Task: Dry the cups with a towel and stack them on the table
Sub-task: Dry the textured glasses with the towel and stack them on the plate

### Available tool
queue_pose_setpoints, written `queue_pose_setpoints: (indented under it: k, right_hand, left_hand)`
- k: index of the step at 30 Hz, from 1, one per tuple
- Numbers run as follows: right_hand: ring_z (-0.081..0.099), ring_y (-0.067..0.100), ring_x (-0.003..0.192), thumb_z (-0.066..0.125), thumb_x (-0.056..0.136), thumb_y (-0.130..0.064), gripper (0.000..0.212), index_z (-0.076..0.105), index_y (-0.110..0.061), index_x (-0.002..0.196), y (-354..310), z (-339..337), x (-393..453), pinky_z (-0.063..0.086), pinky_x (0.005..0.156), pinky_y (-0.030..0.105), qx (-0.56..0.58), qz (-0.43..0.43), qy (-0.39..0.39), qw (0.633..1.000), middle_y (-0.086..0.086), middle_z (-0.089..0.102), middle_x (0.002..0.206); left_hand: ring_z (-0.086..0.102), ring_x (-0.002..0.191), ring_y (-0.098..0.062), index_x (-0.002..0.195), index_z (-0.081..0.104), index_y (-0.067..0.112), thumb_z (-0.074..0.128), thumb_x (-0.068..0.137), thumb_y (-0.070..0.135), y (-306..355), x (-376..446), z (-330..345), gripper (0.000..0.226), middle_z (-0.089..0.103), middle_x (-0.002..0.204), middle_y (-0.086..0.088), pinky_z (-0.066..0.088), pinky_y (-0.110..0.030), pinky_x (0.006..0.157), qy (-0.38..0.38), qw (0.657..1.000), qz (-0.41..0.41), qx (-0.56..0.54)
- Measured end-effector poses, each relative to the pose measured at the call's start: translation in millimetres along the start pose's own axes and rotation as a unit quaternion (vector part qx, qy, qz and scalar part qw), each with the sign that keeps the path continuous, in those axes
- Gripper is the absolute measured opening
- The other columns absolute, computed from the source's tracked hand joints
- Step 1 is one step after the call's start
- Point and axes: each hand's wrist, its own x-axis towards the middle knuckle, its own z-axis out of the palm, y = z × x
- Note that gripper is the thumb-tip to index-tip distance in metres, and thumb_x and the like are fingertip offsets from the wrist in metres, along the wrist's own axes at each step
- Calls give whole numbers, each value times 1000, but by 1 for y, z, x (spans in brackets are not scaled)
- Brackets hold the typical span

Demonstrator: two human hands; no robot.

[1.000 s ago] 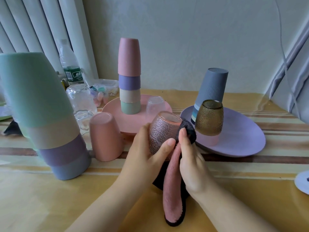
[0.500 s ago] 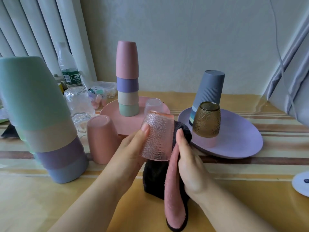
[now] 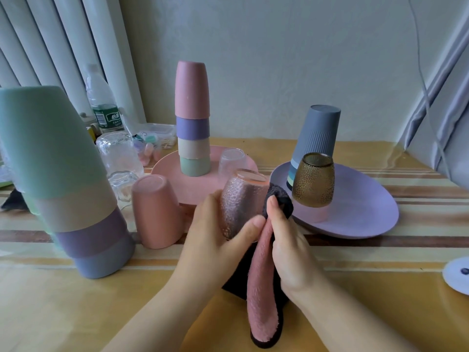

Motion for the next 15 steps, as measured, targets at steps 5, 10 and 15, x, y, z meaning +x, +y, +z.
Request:
queue_pose_setpoints:
  k: [5, 10, 15]
  right_hand:
    - [51, 13, 126, 50, 74, -70, 71, 59, -23, 126, -8, -4, 2, 32, 111, 44, 59, 22, 14, 998, -2, 61, 129]
    - [64, 23, 109, 48, 86, -53, 53, 65, -11, 111, -24, -9, 0, 50, 97, 39, 154, 77, -29, 985, 11, 70, 111]
    - [54, 16, 123, 46, 86, -59, 60, 58, -16, 127, -9, -1, 1, 36, 110, 42, 103, 67, -39, 992, 3, 62, 127]
  left_hand:
    - [66, 102, -2, 114, 63, 30, 63, 68, 58, 0, 7, -15, 54, 72, 106, 14, 50, -19, 84, -145, 985, -22, -86]
    - [67, 105, -29, 105, 70, 12, 60, 74, 51, 1, 4, -15, 51, 71, 109, -16, 53, -38, 94, -202, 943, -74, -254]
    - [69, 90, -20, 108, 56, 11, 70, 57, 50, 0, 11, -13, 66, 69, 103, -6, 60, -35, 76, -73, 913, -151, -373]
